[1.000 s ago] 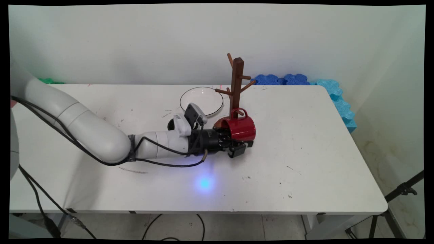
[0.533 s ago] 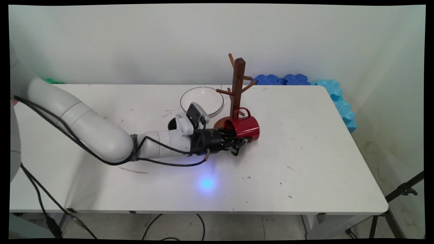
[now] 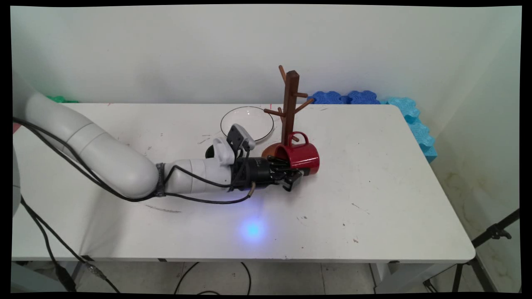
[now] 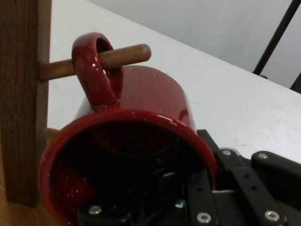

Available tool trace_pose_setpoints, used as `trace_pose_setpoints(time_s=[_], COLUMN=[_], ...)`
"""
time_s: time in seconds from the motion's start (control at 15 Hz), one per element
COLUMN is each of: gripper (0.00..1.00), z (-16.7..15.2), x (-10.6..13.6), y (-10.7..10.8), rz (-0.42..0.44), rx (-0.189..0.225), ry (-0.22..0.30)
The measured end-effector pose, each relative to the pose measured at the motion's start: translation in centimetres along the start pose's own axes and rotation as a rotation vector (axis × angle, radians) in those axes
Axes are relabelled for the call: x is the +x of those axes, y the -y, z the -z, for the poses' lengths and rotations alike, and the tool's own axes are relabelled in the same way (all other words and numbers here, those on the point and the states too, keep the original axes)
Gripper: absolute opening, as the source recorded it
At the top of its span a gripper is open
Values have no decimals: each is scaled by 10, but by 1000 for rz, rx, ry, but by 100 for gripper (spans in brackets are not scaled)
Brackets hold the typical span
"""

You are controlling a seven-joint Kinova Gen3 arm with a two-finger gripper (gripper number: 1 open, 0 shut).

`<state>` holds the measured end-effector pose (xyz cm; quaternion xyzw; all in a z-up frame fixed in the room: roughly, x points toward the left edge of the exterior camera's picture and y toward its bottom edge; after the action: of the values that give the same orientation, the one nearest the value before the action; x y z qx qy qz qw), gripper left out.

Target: Place the picked object on the table

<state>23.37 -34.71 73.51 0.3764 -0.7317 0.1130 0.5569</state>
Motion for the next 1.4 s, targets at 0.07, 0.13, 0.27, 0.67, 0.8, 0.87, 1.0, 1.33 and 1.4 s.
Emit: trace_pose_setpoints(time_s=[0.07,0.13,0.27,0.67,0.8,0.87,1.0,1.33,1.4], gripper=[0,0,0,0,0,0,0,0,0], z=[3,6,11,30,37,42,50,67,72], x=[1,4,9,24,31,34,41,60,65], y=[-2,-4,-9,-25,-28,-30,-31,-29,-27], rz=[3,5,9,18,15,11,-2,-43,-53], rx=[-4,-11,-27,-73,-88,-96,-113,-135,-139], ry=[0,-1,-4,-15,-12,-8,9,52,63])
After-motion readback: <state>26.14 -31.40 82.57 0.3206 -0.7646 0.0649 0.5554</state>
